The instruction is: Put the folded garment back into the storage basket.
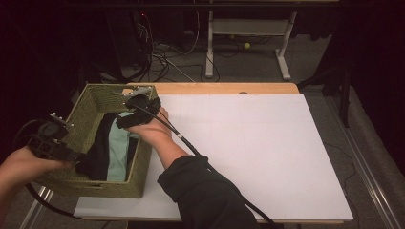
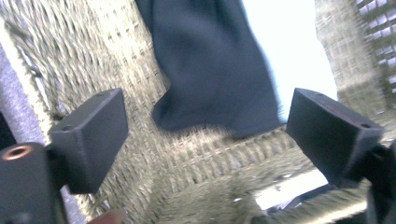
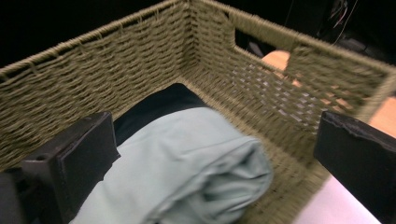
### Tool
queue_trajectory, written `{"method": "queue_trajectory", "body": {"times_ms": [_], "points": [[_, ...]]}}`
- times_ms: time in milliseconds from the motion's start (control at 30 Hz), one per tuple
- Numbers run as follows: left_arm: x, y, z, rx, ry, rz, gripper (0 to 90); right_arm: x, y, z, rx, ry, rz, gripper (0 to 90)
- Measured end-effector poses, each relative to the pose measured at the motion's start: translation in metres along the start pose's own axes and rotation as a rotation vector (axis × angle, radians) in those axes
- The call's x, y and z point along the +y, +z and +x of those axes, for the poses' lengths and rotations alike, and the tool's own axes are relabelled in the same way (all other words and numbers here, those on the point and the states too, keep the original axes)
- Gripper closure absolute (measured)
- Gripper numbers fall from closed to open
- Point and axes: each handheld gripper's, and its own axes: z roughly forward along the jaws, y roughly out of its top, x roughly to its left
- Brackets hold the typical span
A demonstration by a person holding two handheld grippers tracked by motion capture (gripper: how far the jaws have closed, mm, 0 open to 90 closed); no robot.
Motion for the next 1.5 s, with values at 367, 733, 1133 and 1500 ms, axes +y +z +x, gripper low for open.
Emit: {"method": "queue_trajectory", "body": {"times_ms": [367,733,1133,1500], "points": [[0.025,0.015,-0.036,-0.087,0.043,-0.007,2.5,-0.035,-0.083,-0.022,0.013,-0.024,-0.068,0.0],[0.061,0.079,-0.065,-0.047,0.100,0.114,26.5,-0.106,-0.147,-0.055,-0.026,-0.006,-0.065,0.0],[0.061,0.097,-0.073,0.046,0.104,0.115,84.0,-0.162,-0.189,-0.074,-0.017,0.005,-0.086,0.0],[0.057,0.079,-0.083,-0.029,0.136,0.086,85.1,-0.193,-0.221,-0.086,-0.039,0.013,-0.114,0.0]]}}
